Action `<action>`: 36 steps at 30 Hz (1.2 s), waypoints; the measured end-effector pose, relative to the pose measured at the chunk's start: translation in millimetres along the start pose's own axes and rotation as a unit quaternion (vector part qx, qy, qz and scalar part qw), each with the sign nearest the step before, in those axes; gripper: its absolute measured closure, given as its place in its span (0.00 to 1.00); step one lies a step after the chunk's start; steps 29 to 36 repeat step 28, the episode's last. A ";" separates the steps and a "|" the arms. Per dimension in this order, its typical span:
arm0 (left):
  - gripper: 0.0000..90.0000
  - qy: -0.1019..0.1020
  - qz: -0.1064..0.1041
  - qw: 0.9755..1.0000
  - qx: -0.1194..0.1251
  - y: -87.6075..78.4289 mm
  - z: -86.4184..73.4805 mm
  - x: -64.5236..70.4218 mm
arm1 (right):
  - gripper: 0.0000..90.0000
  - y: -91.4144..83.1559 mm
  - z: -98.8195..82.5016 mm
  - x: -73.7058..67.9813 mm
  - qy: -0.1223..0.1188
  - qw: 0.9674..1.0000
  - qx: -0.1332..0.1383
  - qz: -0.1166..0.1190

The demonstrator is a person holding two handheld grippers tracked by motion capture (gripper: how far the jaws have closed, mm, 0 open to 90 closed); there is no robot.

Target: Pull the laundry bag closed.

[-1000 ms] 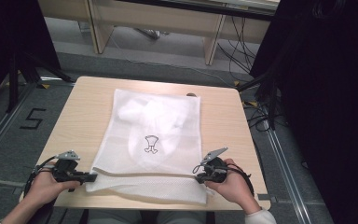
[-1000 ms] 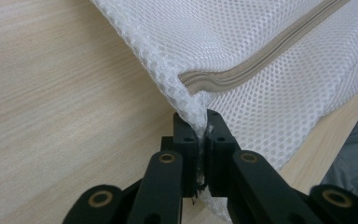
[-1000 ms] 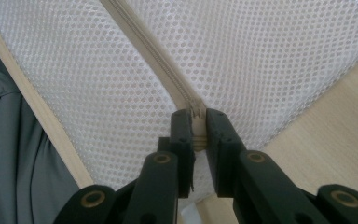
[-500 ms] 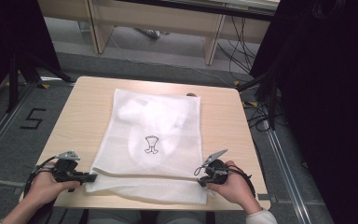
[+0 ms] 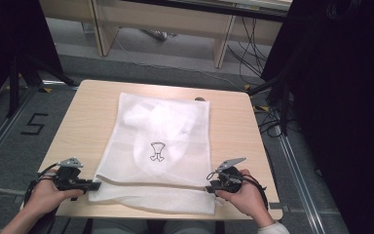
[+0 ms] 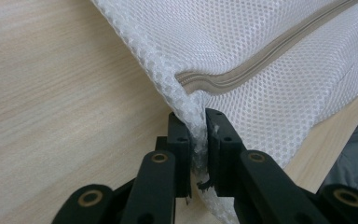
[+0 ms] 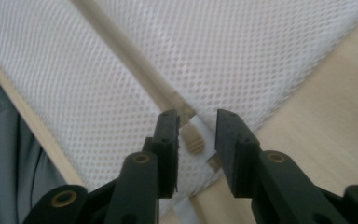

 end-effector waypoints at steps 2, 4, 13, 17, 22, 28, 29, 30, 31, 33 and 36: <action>0.85 0.001 0.005 1.000 0.007 -2.1 -0.2 0.9 | 0.70 -0.6 1.0 4.3 0.006 0.999 0.039 -0.005; 0.81 0.007 0.007 1.000 0.011 -3.5 -0.1 0.7 | 0.65 -2.4 2.4 10.5 0.013 0.997 0.066 -0.022; 0.60 -0.002 0.063 0.986 0.155 -24.4 17.2 -7.1 | 0.55 -0.4 0.7 27.1 0.028 0.993 0.100 -0.053; 0.51 -0.003 0.072 0.986 0.149 -21.3 15.3 -11.2 | 0.54 -3.8 0.4 28.9 0.035 0.994 0.094 -0.055; 0.48 -0.010 0.071 0.987 0.142 -19.1 14.2 -13.2 | 0.52 -1.4 -0.6 31.8 0.047 0.991 0.107 -0.062; 0.48 -0.011 0.068 0.988 0.141 -17.9 14.9 -12.2 | 0.52 -2.6 -1.4 30.2 0.064 0.993 0.087 -0.054; 0.48 -0.011 0.068 0.988 0.141 -17.9 14.9 -12.2 | 0.52 -2.6 -1.4 30.2 0.064 0.993 0.087 -0.054; 0.48 -0.011 0.068 0.988 0.141 -17.9 14.9 -12.2 | 0.52 -2.6 -1.4 30.2 0.064 0.993 0.087 -0.054; 0.48 -0.011 0.068 0.988 0.141 -17.9 14.9 -12.2 | 0.52 -2.6 -1.4 30.2 0.064 0.993 0.087 -0.054; 0.48 -0.011 0.068 0.988 0.141 -17.9 14.9 -12.2 | 0.52 -2.6 -1.4 30.2 0.064 0.993 0.087 -0.054; 0.48 -0.011 0.068 0.988 0.141 -17.9 14.9 -12.2 | 0.52 -2.6 -1.4 30.2 0.064 0.993 0.087 -0.054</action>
Point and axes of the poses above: each handheld gripper's, and its own axes: y roughly forward along the jaws, z roughly out of its top, x roughly to its right, the point moved 4 cm from there along y, roughly forward along the jaws, and after that the axes turned 9 degrees about z, right-handed, at the moved point
